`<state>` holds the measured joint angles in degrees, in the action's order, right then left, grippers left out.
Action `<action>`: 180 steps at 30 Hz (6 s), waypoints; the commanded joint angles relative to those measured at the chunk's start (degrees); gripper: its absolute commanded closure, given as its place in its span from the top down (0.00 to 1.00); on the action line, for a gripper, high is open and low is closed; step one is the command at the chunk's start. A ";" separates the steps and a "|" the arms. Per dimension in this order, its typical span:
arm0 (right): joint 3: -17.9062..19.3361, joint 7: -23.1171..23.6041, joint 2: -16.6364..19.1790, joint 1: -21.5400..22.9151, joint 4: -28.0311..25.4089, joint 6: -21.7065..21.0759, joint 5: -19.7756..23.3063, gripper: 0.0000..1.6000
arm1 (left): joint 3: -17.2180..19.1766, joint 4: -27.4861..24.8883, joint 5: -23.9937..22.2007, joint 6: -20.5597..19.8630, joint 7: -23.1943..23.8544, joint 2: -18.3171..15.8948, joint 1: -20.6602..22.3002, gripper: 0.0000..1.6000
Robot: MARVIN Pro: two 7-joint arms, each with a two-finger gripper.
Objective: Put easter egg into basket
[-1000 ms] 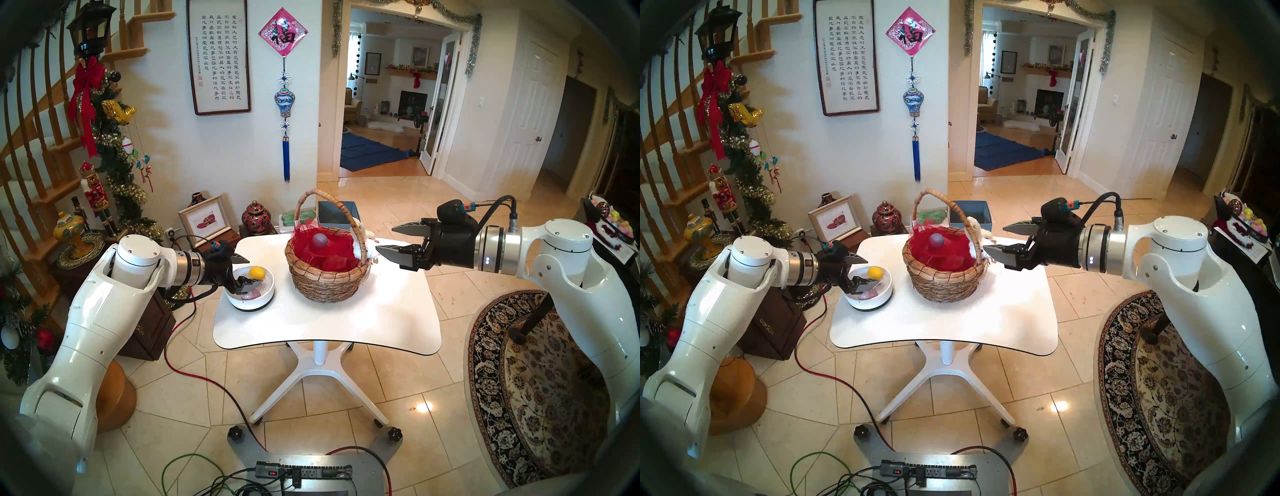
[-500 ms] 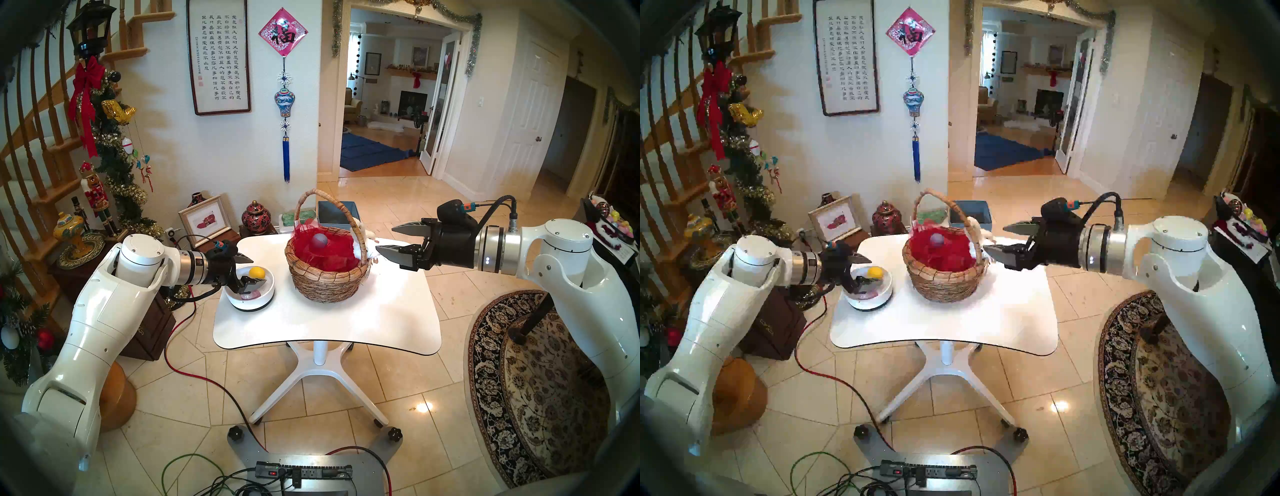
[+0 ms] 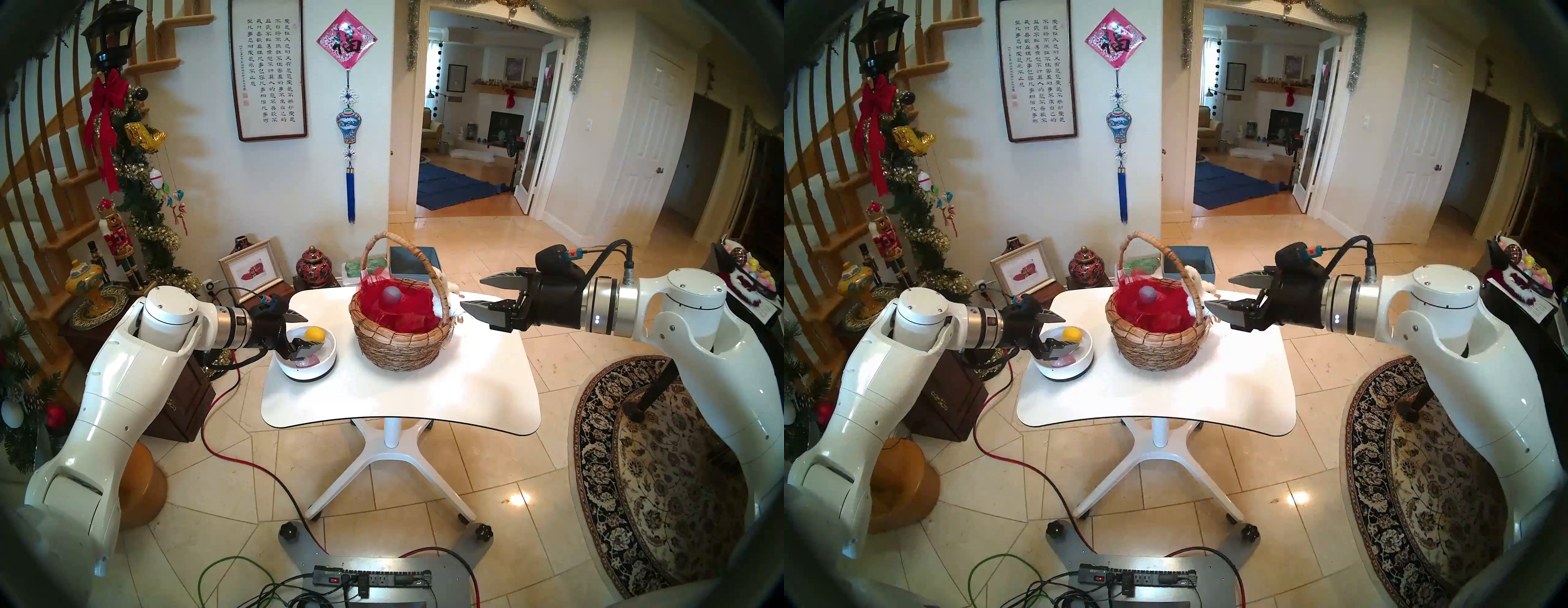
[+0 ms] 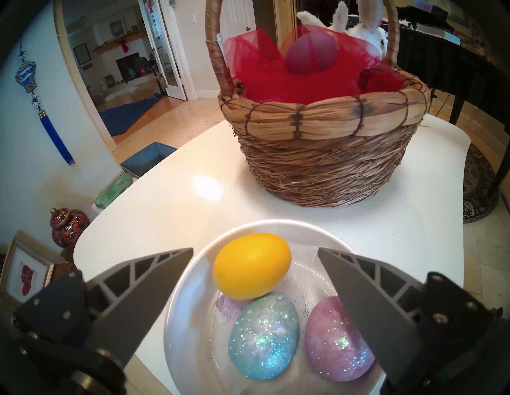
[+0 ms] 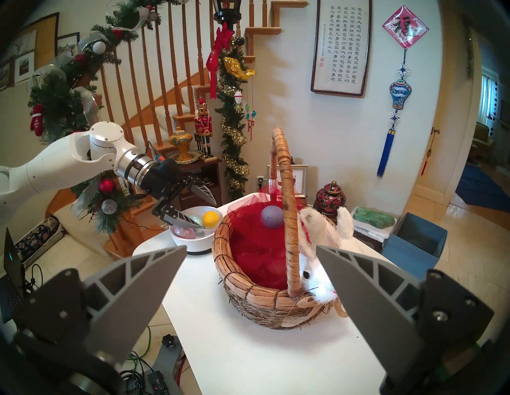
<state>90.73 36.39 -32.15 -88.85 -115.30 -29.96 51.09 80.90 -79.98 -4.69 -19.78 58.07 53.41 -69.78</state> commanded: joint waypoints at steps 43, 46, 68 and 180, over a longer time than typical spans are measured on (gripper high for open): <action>0.27 -0.26 0.23 0.30 0.01 0.32 0.05 1.00 | -0.27 0.77 0.43 0.41 -1.74 0.49 1.00 1.00; 0.26 -0.27 0.24 0.30 0.01 0.33 0.06 1.00 | -0.34 0.84 0.48 0.35 -1.83 0.50 1.05 1.00; 0.22 -0.32 0.32 0.30 0.01 0.38 0.14 1.00 | -0.29 1.04 1.00 0.45 -1.75 0.57 1.07 0.75; -0.05 -0.66 0.83 0.28 0.01 0.75 0.64 1.00 | -7.94 -4.47 -7.32 -10.53 -3.04 14.02 7.22 0.45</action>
<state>90.32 35.88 -31.39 -88.85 -115.30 -29.42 51.85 72.98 -84.27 -12.27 -30.60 55.36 67.52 -62.21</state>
